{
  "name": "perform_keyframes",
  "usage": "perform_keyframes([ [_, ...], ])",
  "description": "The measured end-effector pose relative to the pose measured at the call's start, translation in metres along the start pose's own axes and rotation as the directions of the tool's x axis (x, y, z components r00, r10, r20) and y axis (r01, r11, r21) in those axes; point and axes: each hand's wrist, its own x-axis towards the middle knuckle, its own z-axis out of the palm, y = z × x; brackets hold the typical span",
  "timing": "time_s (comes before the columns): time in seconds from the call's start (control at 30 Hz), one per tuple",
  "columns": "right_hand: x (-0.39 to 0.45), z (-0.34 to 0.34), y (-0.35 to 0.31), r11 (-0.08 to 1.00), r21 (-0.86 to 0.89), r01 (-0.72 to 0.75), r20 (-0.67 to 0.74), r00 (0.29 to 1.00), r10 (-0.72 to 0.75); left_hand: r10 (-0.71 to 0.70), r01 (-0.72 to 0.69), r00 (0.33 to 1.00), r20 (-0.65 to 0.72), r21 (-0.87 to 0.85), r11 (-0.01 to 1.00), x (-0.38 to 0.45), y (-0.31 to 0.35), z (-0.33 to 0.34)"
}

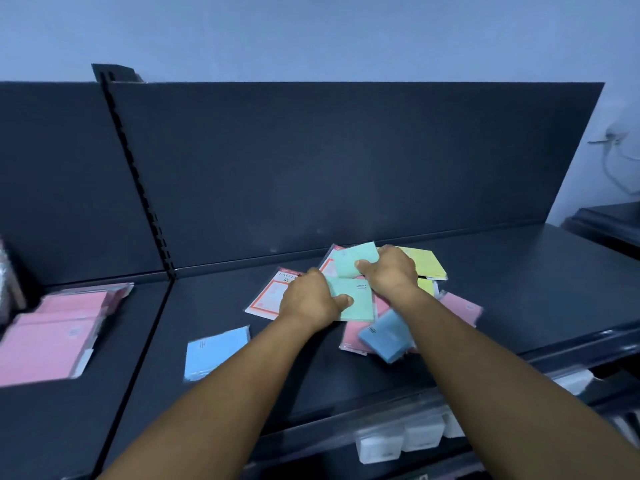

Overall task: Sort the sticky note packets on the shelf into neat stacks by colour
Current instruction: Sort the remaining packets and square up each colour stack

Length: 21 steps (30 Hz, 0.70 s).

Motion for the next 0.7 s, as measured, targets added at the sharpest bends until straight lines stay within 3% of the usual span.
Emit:
perform_keyframes([
  [0.2, -0.008, -0.007, -0.008, 0.95, 0.285, 0.127, -0.078, 0.991, -0.109, -0.041, 0.034, 0.999, -0.021, -0.251, 0.967, -0.005, -0.017, -0.016],
  [0.4, -0.031, -0.008, -0.026, 0.899, 0.409, 0.158, -0.135, 0.985, -0.112, -0.09, -0.001, 0.986, -0.144, -0.535, 0.845, -0.026, -0.039, -0.039],
  [0.5, -0.049, -0.004, -0.043, 0.889, 0.417, 0.19, -0.114, 0.981, -0.156, -0.137, -0.022, 0.961, -0.24, -0.561, 0.828, -0.038, -0.059, -0.055],
  [0.7, -0.093, 0.02, -0.086, 0.854, 0.456, 0.249, -0.074, 0.967, -0.243, -0.196, -0.015, 0.934, -0.297, -0.583, 0.812, -0.072, -0.117, -0.088],
])
